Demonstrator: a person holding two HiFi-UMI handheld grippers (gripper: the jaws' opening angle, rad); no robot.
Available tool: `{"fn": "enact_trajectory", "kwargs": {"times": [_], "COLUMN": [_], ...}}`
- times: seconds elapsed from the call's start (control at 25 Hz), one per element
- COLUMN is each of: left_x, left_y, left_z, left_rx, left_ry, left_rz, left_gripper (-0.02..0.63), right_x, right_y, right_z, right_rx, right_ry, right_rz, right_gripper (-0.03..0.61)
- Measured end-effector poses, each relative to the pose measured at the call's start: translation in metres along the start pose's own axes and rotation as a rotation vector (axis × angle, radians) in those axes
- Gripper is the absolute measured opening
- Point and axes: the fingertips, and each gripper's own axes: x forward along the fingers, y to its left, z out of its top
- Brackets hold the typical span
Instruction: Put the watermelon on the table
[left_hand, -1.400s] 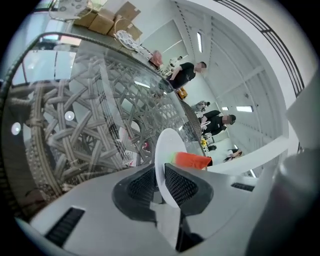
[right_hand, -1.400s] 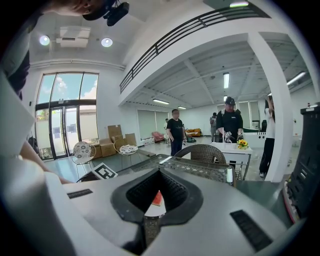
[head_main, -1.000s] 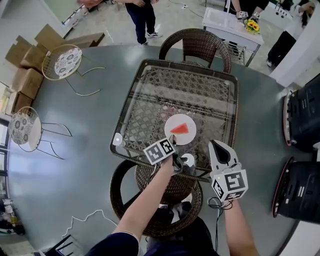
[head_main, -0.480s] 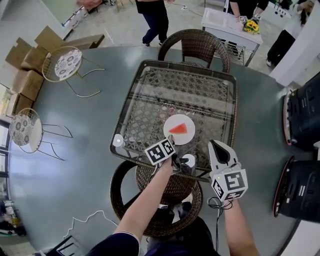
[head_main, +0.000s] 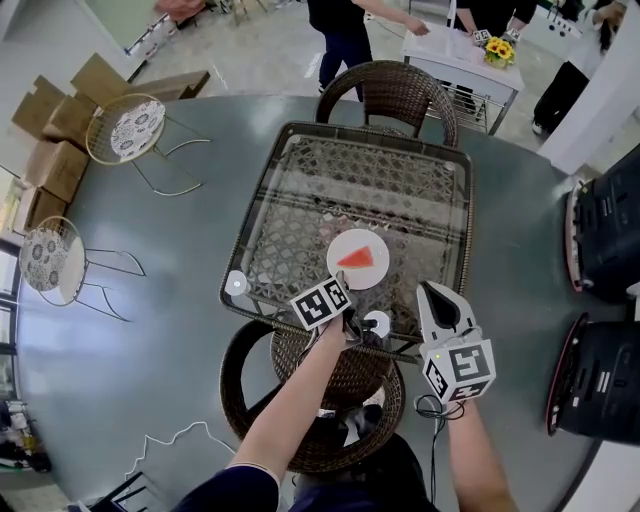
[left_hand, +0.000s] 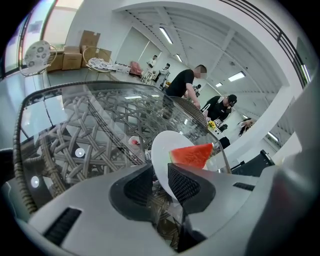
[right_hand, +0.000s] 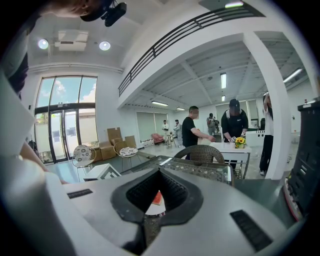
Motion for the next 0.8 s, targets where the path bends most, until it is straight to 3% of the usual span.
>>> {"fn": "enact_trajectory", "kwargs": {"times": [0.24,0.48,0.8], "left_x": [-0.006,-0.030,-0.108], "left_y": [0.008,0.003,-0.042], "left_z": [0.003,0.014,0.040], "left_rx": [0.004,0.040,0.248], "left_ry": [-0.026,-0.061,-0.250], "left_rz": [0.016,-0.046,-0.364], "left_gripper": [0.086,0.086,0.083], "right_x": [-0.002,-0.001,-0.002], "right_y": [0.002,0.011,0.030], "right_z": [0.001,0.007,0.017], "right_rx": [-0.001,-0.005,-0.004], "right_ry": [-0.001,-0.011,-0.029], "right_rz": [0.004,0.013,0.030], "right_gripper": [0.000,0.002,0.002]}}
